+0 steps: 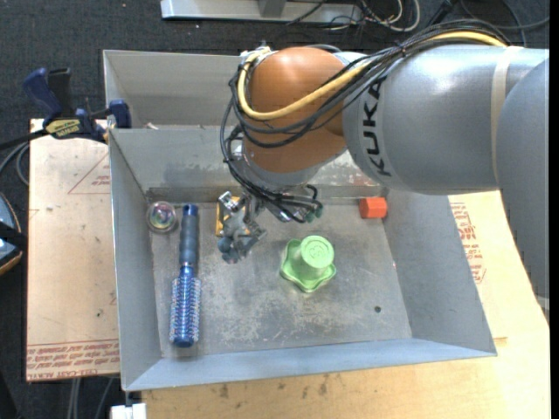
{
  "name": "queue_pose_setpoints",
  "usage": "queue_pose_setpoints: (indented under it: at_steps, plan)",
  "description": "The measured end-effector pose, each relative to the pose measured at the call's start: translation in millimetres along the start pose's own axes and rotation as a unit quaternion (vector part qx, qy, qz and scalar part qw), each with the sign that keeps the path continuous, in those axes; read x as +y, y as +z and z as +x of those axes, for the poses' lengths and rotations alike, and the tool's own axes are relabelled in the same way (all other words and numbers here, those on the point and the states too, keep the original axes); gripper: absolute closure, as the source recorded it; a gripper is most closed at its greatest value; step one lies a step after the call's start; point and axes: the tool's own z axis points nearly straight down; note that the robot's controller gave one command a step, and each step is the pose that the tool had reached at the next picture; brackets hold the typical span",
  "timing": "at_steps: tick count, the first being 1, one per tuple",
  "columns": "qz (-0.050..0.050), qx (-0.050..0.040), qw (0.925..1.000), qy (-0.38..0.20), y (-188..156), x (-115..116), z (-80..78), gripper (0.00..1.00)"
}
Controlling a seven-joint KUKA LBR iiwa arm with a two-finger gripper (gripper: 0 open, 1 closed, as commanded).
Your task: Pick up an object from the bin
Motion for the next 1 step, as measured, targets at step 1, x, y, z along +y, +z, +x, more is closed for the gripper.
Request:
queue_pose_setpoints:
  at_steps: [1]
  plan:
    - [0.0, 0.0008, 1.0, -0.007, -26.9, -18.4, 2.5, 1.0]
